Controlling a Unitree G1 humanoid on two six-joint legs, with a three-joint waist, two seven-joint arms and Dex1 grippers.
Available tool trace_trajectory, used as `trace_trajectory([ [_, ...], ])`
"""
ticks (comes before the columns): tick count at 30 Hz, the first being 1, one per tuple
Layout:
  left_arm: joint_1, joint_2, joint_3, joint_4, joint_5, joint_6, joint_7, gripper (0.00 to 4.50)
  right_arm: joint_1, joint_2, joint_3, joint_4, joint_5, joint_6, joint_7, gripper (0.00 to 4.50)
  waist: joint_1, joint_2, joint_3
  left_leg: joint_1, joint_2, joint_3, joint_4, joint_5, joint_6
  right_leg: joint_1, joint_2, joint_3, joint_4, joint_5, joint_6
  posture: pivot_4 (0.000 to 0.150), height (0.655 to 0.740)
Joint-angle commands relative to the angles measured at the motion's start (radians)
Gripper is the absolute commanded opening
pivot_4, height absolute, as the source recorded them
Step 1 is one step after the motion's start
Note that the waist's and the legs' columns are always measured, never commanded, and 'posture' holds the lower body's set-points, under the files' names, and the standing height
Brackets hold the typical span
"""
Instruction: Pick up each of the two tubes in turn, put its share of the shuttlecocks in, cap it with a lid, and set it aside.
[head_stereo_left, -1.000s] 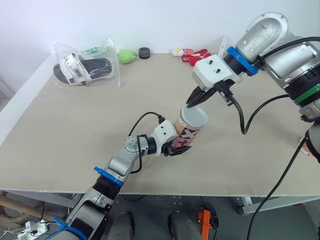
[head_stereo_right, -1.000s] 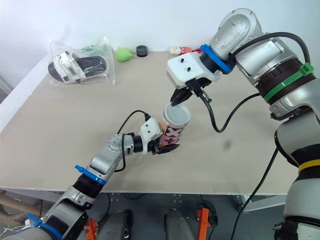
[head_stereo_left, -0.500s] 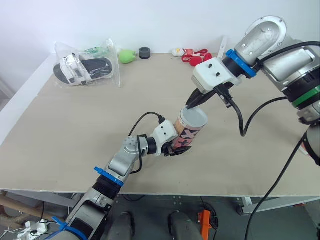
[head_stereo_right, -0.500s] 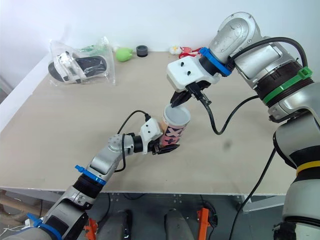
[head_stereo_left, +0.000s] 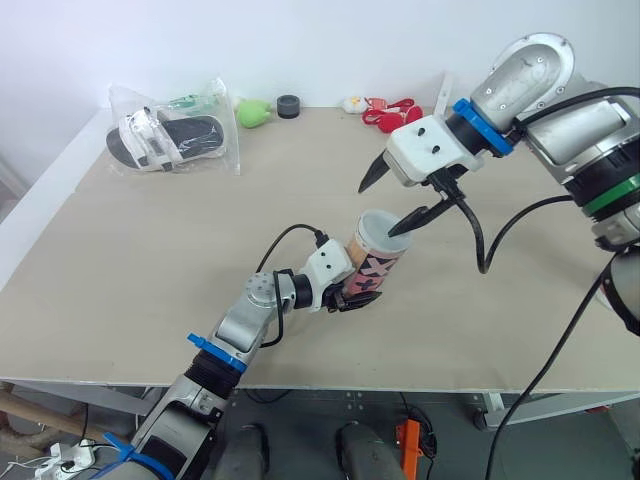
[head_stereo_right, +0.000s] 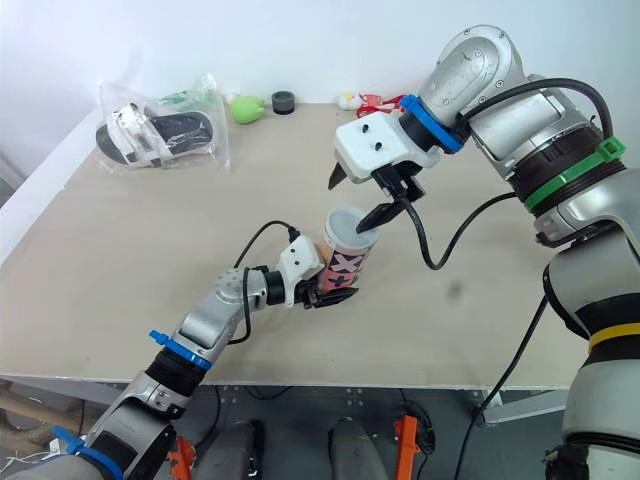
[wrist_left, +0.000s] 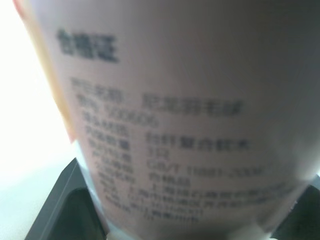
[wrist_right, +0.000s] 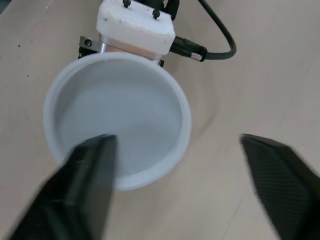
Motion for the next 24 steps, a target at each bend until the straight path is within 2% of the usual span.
trace_trajectory([
  [1, 0.0, 0.005, 0.004, 0.006, 0.011, 0.01, 0.01, 2.93, -0.047, -0.013, -0.058, -0.009, 0.053, 0.058, 0.038, 4.42, 0.0, 0.0, 0.0, 0.0, 0.0, 0.0, 0.0, 0.0, 0.0, 0.0, 0.0, 0.0, 0.0, 0.0, 0.0, 0.15, 0.74],
  [5, 0.002, 0.006, 0.003, 0.005, 0.012, 0.011, 0.009, 2.93, -0.058, -0.041, -0.068, -0.036, 0.127, 0.115, 0.038, 3.42, 0.0, 0.0, 0.0, -0.001, 0.0, 0.0, 0.0, 0.0, 0.0, 0.0, 0.0, 0.0, 0.0, 0.0, 0.0, 0.15, 0.74],
  [7, 0.002, 0.006, 0.003, 0.005, 0.011, 0.011, 0.008, 2.93, -0.053, -0.053, -0.065, -0.061, 0.164, 0.147, 0.038, 2.35, 0.0, 0.0, 0.0, -0.001, 0.0, 0.0, 0.0, 0.0, 0.0, 0.0, 0.0, 0.0, 0.0, 0.0, 0.0, 0.15, 0.74],
  [8, 0.001, 0.006, 0.004, 0.005, 0.011, 0.012, 0.008, 2.93, -0.05, -0.06, -0.063, -0.075, 0.18, 0.161, 0.038, 2.23, 0.0, 0.0, 0.0, -0.001, 0.0, 0.0, 0.0, 0.0, 0.0, 0.0, 0.0, 0.0, 0.0, 0.0, 0.0, 0.15, 0.74],
  [9, 0.001, 0.006, 0.004, 0.005, 0.011, 0.011, 0.008, 2.93, -0.042, -0.07, -0.059, -0.099, 0.198, 0.178, 0.038, 1.65, 0.0, 0.0, 0.0, -0.001, 0.0, 0.0, 0.0, 0.0, 0.0, -0.001, 0.0, 0.0, 0.0, 0.0, 0.0, 0.15, 0.74],
  [11, 0.001, 0.005, 0.004, 0.004, 0.011, 0.012, 0.008, 2.93, -0.02, -0.089, -0.052, -0.143, 0.219, 0.203, 0.038, 1.05, 0.0, 0.0, 0.0, -0.001, 0.0, 0.0, 0.0, 0.0, 0.0, -0.001, 0.0, 0.0, 0.0, 0.0, 0.0, 0.15, 0.74],
  [13, 0.002, 0.005, 0.004, 0.004, 0.01, 0.012, 0.008, 2.93, -0.004, -0.101, -0.046, -0.172, 0.228, 0.221, 0.038, 0.16, 0.0, 0.0, 0.0, -0.001, 0.0, 0.0, 0.0, 0.0, 0.0, -0.001, 0.0, 0.0, 0.0, 0.0, 0.0, 0.15, 0.74],
  [24, 0.007, 0.008, 0.001, -0.006, 0.012, 0.018, 0.006, 2.93, 0.106, -0.044, -0.074, -0.16, 0.137, 0.224, 0.038, 0.06, 0.0, 0.0, 0.0, -0.001, 0.0, 0.0, 0.0, 0.0, 0.0, -0.001, 0.0, 0.0, 0.0, 0.0, 0.0, 0.15, 0.74],
])
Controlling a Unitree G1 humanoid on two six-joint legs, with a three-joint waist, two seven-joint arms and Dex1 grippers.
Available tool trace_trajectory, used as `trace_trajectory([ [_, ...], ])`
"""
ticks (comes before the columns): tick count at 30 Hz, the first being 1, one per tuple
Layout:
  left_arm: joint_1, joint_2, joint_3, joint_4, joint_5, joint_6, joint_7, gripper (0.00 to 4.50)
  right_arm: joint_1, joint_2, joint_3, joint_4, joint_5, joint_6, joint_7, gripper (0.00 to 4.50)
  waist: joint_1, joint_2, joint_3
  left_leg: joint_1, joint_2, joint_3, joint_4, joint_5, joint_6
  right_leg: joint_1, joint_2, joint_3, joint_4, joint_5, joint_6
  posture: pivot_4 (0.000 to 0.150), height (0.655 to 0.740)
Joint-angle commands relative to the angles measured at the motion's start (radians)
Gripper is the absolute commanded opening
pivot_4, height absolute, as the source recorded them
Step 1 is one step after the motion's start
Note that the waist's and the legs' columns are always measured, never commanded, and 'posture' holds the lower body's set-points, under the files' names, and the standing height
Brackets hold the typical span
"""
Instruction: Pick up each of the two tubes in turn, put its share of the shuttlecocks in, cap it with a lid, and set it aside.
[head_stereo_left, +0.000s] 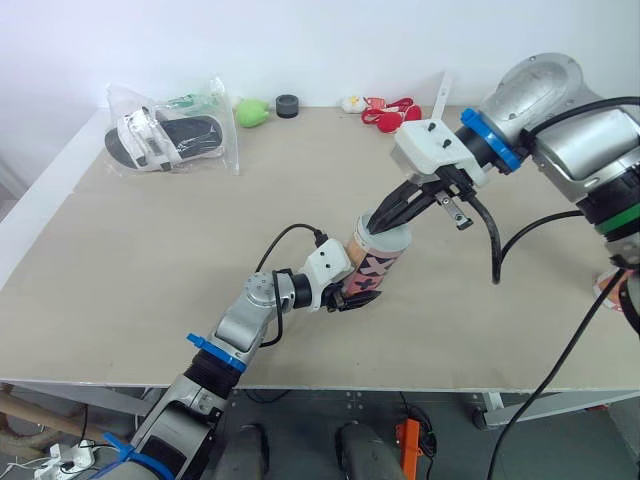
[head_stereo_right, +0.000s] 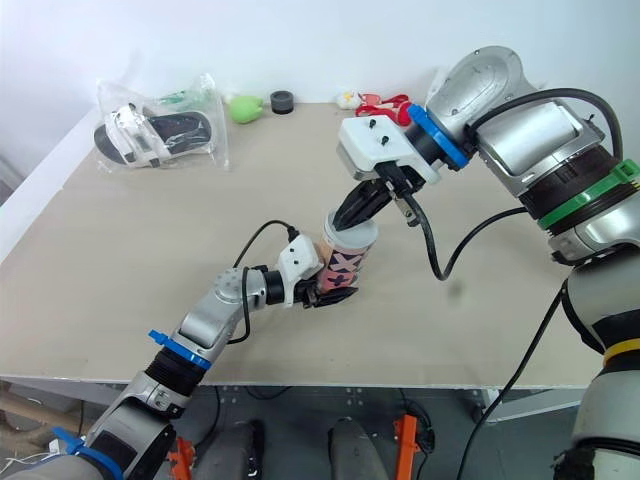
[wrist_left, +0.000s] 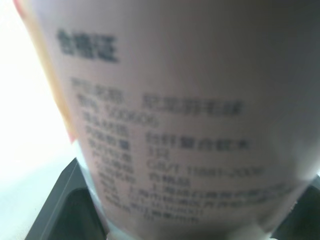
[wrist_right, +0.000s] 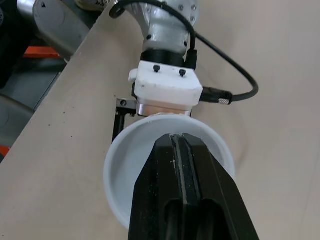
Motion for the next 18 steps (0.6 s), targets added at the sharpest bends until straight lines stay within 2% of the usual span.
trace_trajectory([
  [1, 0.007, 0.007, -0.004, -0.007, 0.014, 0.014, 0.009, 2.93, 0.016, 0.018, -0.041, 0.011, -0.039, -0.01, 0.038, 0.06, 0.0, 0.0, 0.0, 0.0, 0.0, 0.0, 0.0, 0.0, 0.0, 0.0, 0.0, 0.0, 0.0, 0.0, 0.0, 0.15, 0.74],
  [9, 0.012, 0.005, -0.006, -0.018, 0.013, 0.02, 0.014, 2.93, 0.091, 0.059, -0.014, 0.067, -0.169, -0.075, 0.038, 0.06, -0.002, -0.002, -0.001, 0.003, 0.001, 0.0, 0.0, 0.0, 0.0, 0.003, 0.001, 0.0, 0.0, 0.001, 0.0, 0.15, 0.74],
  [18, 0.012, 0.01, -0.007, -0.023, 0.01, 0.024, 0.022, 2.93, 0.136, 0.074, -0.021, 0.082, -0.203, -0.093, 0.038, 0.06, -0.002, -0.008, -0.006, 0.011, 0.002, 0.0, 0.0, 0.0, 0.0, 0.011, 0.001, 0.0, 0.0, 0.0, -0.002, 0.15, 0.74],
])
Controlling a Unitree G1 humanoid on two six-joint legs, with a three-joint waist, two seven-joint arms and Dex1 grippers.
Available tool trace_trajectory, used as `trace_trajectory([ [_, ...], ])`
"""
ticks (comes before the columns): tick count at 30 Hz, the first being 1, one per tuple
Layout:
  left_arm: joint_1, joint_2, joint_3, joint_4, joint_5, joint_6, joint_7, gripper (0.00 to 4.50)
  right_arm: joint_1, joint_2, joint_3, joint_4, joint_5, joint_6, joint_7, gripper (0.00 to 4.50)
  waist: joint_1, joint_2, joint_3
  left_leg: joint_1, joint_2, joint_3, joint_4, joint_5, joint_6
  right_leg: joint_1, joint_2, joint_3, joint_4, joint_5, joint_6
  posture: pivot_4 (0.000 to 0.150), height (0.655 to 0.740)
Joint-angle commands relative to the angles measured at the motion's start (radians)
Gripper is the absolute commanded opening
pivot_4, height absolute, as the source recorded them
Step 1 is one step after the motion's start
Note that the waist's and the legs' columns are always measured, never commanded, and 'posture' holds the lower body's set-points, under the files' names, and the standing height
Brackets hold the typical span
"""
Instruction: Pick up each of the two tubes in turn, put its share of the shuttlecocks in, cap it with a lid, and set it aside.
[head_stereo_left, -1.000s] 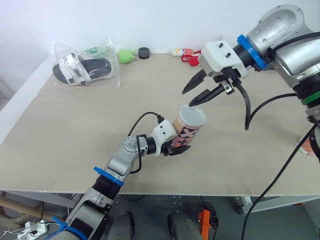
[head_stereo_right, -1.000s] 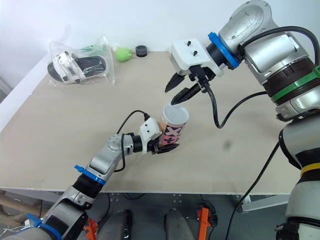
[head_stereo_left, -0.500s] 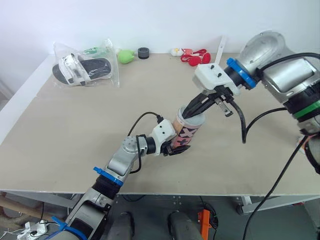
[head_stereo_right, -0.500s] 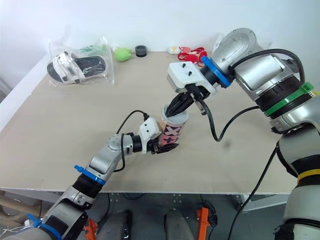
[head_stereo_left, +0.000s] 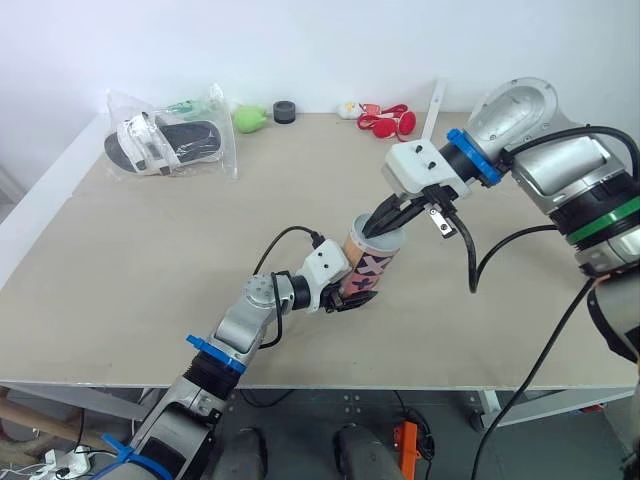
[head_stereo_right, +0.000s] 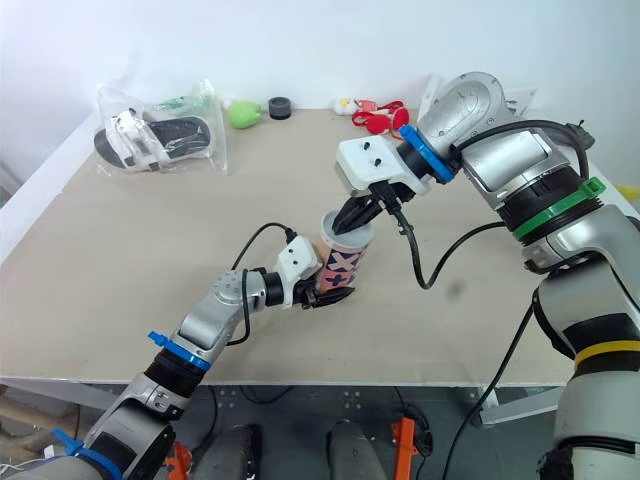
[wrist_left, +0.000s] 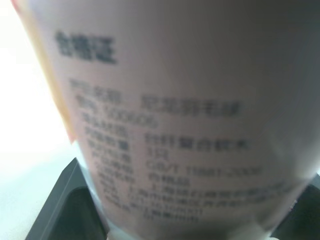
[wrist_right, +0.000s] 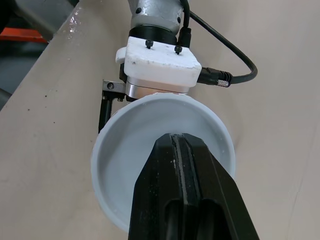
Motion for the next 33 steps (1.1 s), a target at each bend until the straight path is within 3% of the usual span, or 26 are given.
trace_trajectory([
  [1, 0.005, 0.008, -0.005, -0.024, 0.013, -0.004, -0.002, 2.93, 0.055, 0.008, 0.054, 0.006, -0.051, 0.015, 0.037, 0.06, 0.0, -0.001, -0.001, 0.0, 0.0, 0.0, 0.0, 0.0, 0.0, 0.0, 0.0, 0.0, 0.0, 0.0, 0.0, 0.15, 0.74],
  [7, 0.017, 0.008, 0.007, -0.031, 0.002, -0.003, 0.003, 2.93, 0.029, -0.05, -0.144, -0.047, 0.163, 0.203, 0.037, 0.06, 0.0, -0.001, 0.0, -0.002, 0.0, 0.0, 0.0, 0.0, 0.0, -0.001, 0.0, 0.0, 0.0, 0.0, 0.0, 0.15, 0.74],
  [10, 0.029, 0.004, 0.037, -0.04, -0.032, 0.002, 0.001, 2.93, 0.092, -0.099, -0.312, -0.115, 0.268, 0.332, 0.037, 0.06, 0.002, 0.0, 0.001, -0.006, -0.001, 0.0, -0.001, 0.0, 0.0, -0.005, -0.001, 0.0, 0.0, 0.0, 0.0, 0.15, 0.74],
  [13, 0.039, 0.004, 0.066, -0.045, -0.068, 0.009, -0.003, 2.93, 0.225, -0.149, -0.497, -0.247, 0.385, 0.499, -0.019, 0.95, 0.007, 0.0, 0.002, -0.012, -0.001, -0.004, 0.0, -0.002, 0.002, -0.01, -0.001, -0.003, -0.001, 0.002, -0.006, 0.15, 0.74],
  [16, 0.042, 0.001, 0.093, -0.053, -0.106, 0.01, -0.016, 2.93, 0.461, -0.191, -0.694, -0.417, 0.47, 0.605, -0.19, 2.24, 0.012, 0.0, 0.002, -0.014, -0.002, -0.006, 0.0, -0.003, 0.004, -0.01, -0.001, -0.006, -0.001, 0.0, -0.007, 0.15, 0.74],
  [20, 0.033, 0.0, 0.112, -0.043, -0.132, -0.001, -0.038, 2.93, 0.751, -0.109, -0.888, -0.619, 0.499, 0.66, -0.479, 4.17, 0.017, 0.0, 0.002, -0.016, -0.002, -0.007, 0.0, -0.003, 0.004, -0.012, -0.001, -0.007, 0.0, 0.0, -0.007, 0.15, 0.74],
  [21, 0.028, 0.0, 0.115, -0.034, -0.134, -0.005, -0.042, 2.93, 0.826, -0.073, -0.926, -0.674, 0.507, 0.67, -0.555, 4.35, 0.019, 0.001, 0.002, -0.016, -0.001, -0.006, 0.001, -0.003, 0.004, -0.013, 0.0, -0.005, 0.001, 0.0, -0.006, 0.15, 0.74],
  [25, 0.015, 0.004, 0.127, 0.006, -0.133, -0.034, -0.062, 2.93, 1.056, 0.063, -0.99, -0.844, 0.471, 0.667, -0.766, 4.35, 0.028, 0.001, 0.002, -0.016, -0.002, -0.007, 0.002, -0.001, 0.004, -0.012, 0.0, -0.006, 0.001, -0.001, 0.0, 0.15, 0.74],
  [26, 0.012, 0.005, 0.131, 0.013, -0.133, -0.038, -0.066, 3.64, 1.087, 0.091, -0.994, -0.868, 0.461, 0.664, -0.804, 4.5, 0.028, 0.001, 0.002, -0.016, -0.002, -0.007, 0.003, -0.001, 0.004, -0.012, 0.0, -0.006, 0.001, -0.001, 0.001, 0.15, 0.74],
  [29, 0.013, 0.016, 0.135, 0.026, -0.141, -0.05, -0.099, 4.46, 1.195, 0.17, -0.98, -0.898, 0.382, 0.605, -0.878, 4.5, 0.029, 0.0, 0.002, -0.016, -0.002, -0.007, 0.004, -0.001, 0.004, -0.011, -0.001, -0.005, 0.0, 0.0, 0.002, 0.15, 0.74],
  [33, 0.04, 0.059, 0.148, 0.007, -0.157, -0.06, -0.158, 4.46, 1.278, 0.252, -0.926, -0.906, 0.296, 0.546, -0.922, 4.5, 0.028, 0.0, 0.002, -0.016, -0.002, -0.006, 0.005, 0.0, 0.005, -0.011, 0.0, -0.005, 0.0, 0.002, 0.002, 0.15, 0.74],
])
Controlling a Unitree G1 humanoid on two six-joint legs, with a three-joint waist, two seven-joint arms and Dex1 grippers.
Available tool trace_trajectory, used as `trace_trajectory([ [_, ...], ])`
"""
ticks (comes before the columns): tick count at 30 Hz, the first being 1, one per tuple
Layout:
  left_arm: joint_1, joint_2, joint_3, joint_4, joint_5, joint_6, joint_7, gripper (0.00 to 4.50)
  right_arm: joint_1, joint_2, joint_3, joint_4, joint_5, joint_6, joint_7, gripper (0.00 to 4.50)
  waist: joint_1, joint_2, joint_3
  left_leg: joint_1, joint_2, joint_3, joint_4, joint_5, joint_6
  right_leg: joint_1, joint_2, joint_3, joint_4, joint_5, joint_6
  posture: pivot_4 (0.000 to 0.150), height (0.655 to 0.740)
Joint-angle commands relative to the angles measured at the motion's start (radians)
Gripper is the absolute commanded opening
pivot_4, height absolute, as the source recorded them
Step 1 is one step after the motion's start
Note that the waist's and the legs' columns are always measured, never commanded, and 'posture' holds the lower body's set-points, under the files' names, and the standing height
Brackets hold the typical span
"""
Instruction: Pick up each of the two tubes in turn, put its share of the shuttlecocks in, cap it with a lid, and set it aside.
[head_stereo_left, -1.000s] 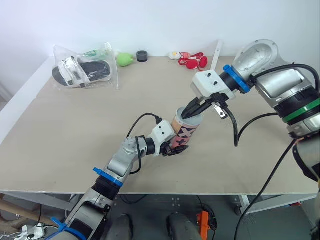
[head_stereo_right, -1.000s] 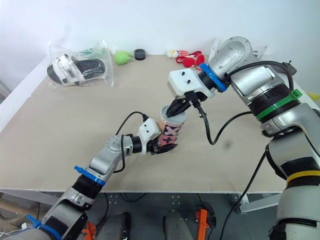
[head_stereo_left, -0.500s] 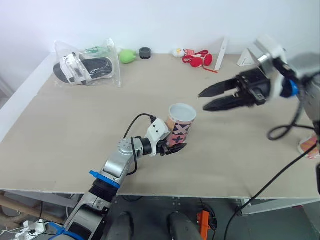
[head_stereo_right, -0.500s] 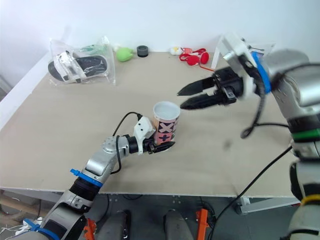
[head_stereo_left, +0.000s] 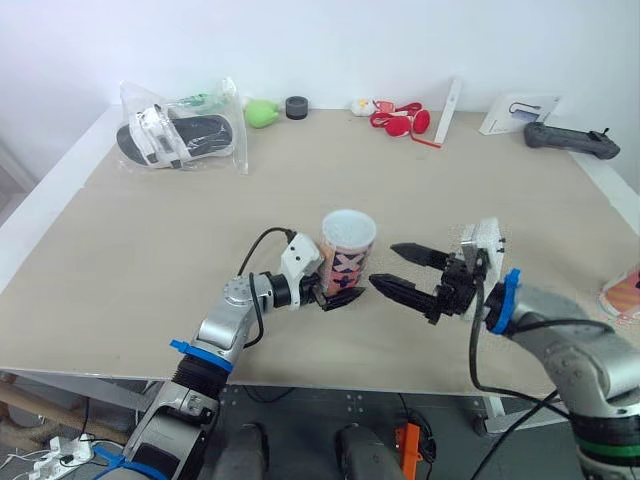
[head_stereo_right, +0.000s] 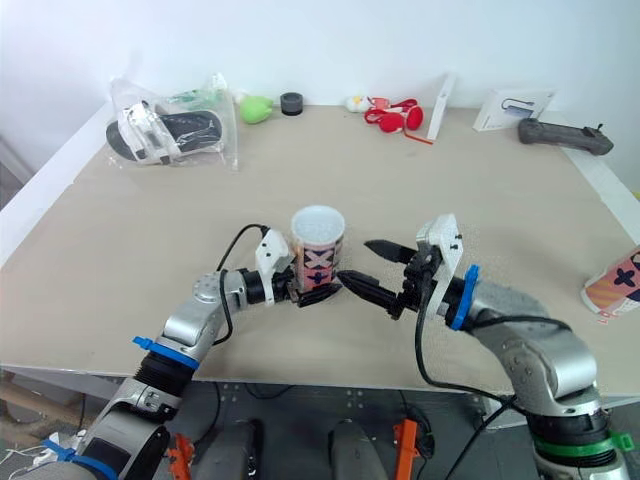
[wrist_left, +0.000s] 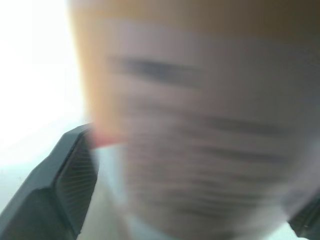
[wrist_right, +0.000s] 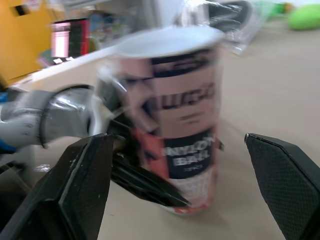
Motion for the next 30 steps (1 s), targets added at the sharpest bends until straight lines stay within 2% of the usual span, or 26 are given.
trace_trajectory([
  [1, 0.021, 0.057, 0.03, -0.047, -0.032, -0.033, -0.067, 4.46, 0.055, 0.062, 0.05, -0.039, -0.101, -0.084, -0.039, 4.5, -0.002, 0.0, 0.0, 0.0, 0.0, 0.0, -0.001, 0.0, 0.0, 0.0, 0.0, 0.0, 0.0, 0.0, 0.0, 0.15, 0.74],
  [8, 0.107, 0.21, 0.103, -0.141, -0.096, -0.006, -0.151, 4.46, 0.05, 0.152, 0.18, 0.012, -0.266, -0.198, -0.034, 4.5, -0.004, -0.001, 0.0, 0.001, 0.003, -0.001, -0.003, 0.0, 0.0, -0.001, 0.003, -0.001, 0.0, 0.0, -0.003, 0.15, 0.74],
  [16, 0.245, 0.367, 0.283, -0.349, -0.301, 0.153, -0.191, 4.46, -0.071, 0.294, 0.267, 0.234, -0.418, -0.345, -0.048, 4.5, -0.006, -0.002, 0.0, 0.001, 0.004, -0.001, -0.003, 0.001, -0.001, -0.002, 0.003, -0.001, 0.0, 0.0, -0.005, 0.15, 0.74],
  [20, 0.299, 0.397, 0.326, -0.425, -0.353, 0.182, -0.181, 4.46, -0.127, 0.364, 0.285, 0.337, -0.451, -0.395, -0.047, 4.5, -0.001, -0.003, 0.0, 0.0, 0.004, -0.001, -0.003, 0.001, -0.001, -0.001, 0.002, -0.002, 0.0, 0.0, -0.005, 0.15, 0.74],
  [29, 0.341, 0.411, 0.338, -0.492, -0.351, 0.184, -0.135, 4.46, -0.282, 0.52, 0.303, 0.612, -0.519, -0.527, -0.055, 4.5, -0.004, -0.003, 0.0, 0.001, 0.006, -0.001, -0.004, 0.002, -0.003, -0.002, 0.004, -0.003, 0.0, 0.002, -0.008, 0.15, 0.74],
  [30, 0.345, 0.414, 0.338, -0.494, -0.348, 0.182, -0.133, 4.5, -0.294, 0.533, 0.3, 0.64, -0.526, -0.545, -0.054, 4.25, -0.004, -0.003, 0.0, 0.001, 0.006, -0.001, -0.004, 0.002, -0.003, -0.002, 0.004, -0.003, 0.0, 0.002, -0.008, 0.15, 0.74],
])
